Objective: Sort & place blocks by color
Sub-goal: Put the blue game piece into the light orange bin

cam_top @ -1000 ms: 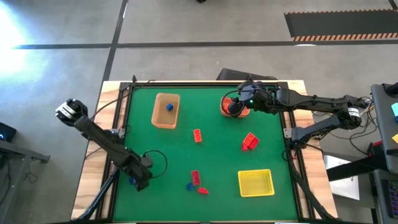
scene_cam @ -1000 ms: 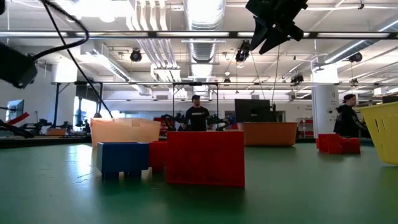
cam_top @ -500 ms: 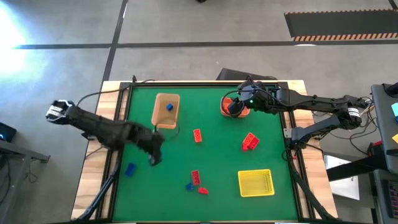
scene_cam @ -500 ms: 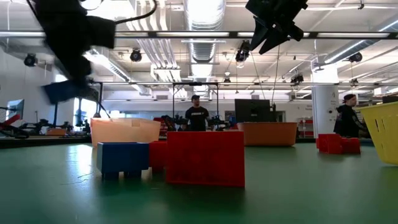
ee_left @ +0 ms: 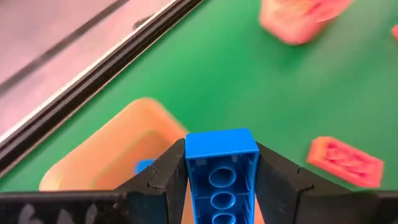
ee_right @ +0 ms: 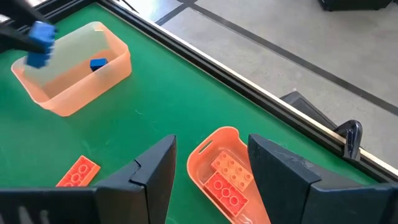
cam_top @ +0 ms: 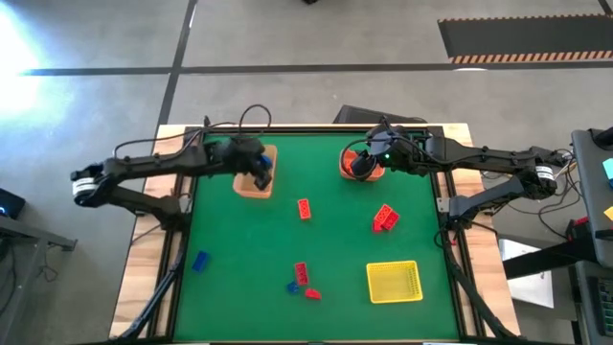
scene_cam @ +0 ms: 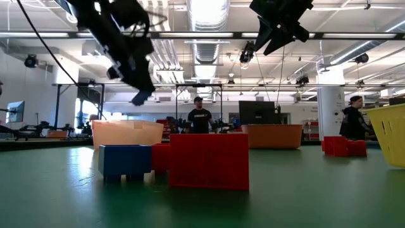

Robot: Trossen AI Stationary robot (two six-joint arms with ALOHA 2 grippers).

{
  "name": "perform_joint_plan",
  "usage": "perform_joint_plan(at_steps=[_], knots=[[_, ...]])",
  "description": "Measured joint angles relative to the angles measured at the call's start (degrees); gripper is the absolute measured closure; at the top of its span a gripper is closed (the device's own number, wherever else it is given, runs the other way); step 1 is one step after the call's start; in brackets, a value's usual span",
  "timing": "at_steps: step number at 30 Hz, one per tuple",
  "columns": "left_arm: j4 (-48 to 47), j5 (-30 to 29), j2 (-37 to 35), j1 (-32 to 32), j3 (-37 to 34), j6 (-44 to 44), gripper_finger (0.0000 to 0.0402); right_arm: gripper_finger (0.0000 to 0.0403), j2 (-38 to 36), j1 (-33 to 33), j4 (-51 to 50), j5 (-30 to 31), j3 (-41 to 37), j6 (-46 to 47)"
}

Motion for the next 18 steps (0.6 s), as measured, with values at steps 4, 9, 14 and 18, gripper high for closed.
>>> perform_joint_plan(at_steps=[4, 9, 14, 18], knots=[[-1.18, 0.0, 4.0, 3.8, -0.36, -3.39, 0.0268, 0.0213, 0.0, 0.0, 0.0, 0.0, 0.0, 0.23], [-0.93, 0.23, 7.4, 4.31, -0.34, -7.44, 0.0268, 0.0213, 0.0, 0.0, -0.17, 0.0, -0.01, 0.78], [-3.76, 0.27, 9.68, 4.31, -0.34, -12.67, 0.025, 0.0213, 0.0, 0.0, -0.45, -0.09, -0.02, 1.51], [-5.73, 0.33, 10.33, 4.31, -0.3, -15.8, 0.0221, 0.0213, 0.0, 0.0, -0.46, -0.15, -0.02, 1.53]])
